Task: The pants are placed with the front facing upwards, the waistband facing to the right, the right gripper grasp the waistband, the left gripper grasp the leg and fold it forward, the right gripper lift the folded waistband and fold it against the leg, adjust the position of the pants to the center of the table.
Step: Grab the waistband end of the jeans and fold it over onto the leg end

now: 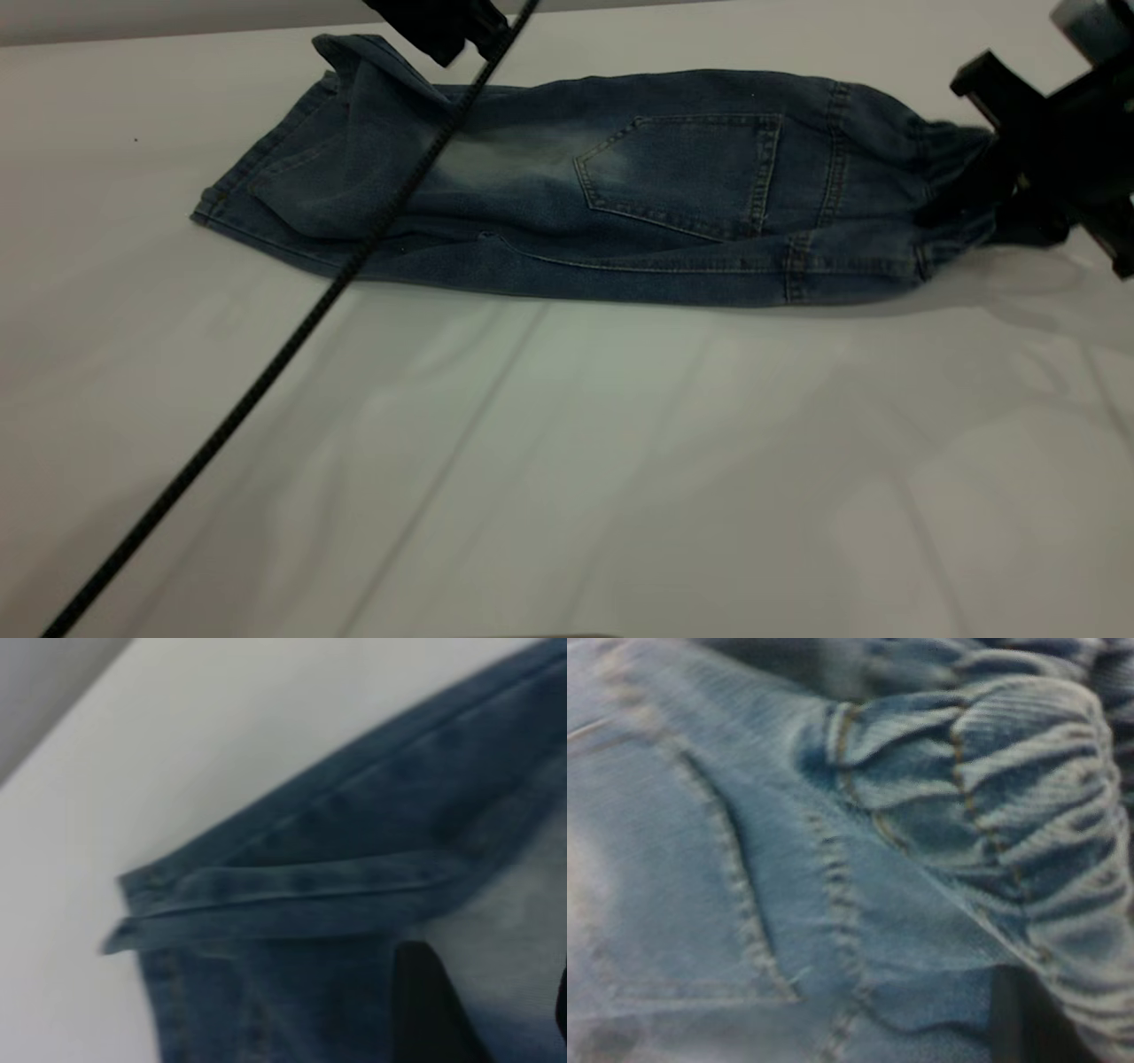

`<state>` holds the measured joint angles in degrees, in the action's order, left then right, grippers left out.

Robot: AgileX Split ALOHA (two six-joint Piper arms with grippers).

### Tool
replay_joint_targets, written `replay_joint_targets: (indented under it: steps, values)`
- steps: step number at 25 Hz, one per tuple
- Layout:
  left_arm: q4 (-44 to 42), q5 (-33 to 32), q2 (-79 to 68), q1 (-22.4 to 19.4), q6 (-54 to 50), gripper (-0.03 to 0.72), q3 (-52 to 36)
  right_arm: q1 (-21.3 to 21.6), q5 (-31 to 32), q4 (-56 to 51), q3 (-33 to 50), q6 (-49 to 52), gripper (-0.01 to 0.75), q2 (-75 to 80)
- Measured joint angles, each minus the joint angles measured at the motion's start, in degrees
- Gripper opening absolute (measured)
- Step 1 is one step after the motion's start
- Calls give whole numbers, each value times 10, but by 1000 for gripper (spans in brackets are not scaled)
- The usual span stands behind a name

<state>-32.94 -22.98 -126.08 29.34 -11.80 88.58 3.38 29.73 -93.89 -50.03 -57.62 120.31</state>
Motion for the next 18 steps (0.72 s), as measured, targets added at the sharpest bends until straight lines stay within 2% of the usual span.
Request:
replay_joint_targets:
  steps: [8, 18]
  values:
    - [96, 5, -48, 50, 70, 325, -1, -1, 6, -29, 4, -104, 57, -123]
    - [127, 44, -89, 136, 85, 325, -1, -1, 87, -22, 5, -124, 57, -233]
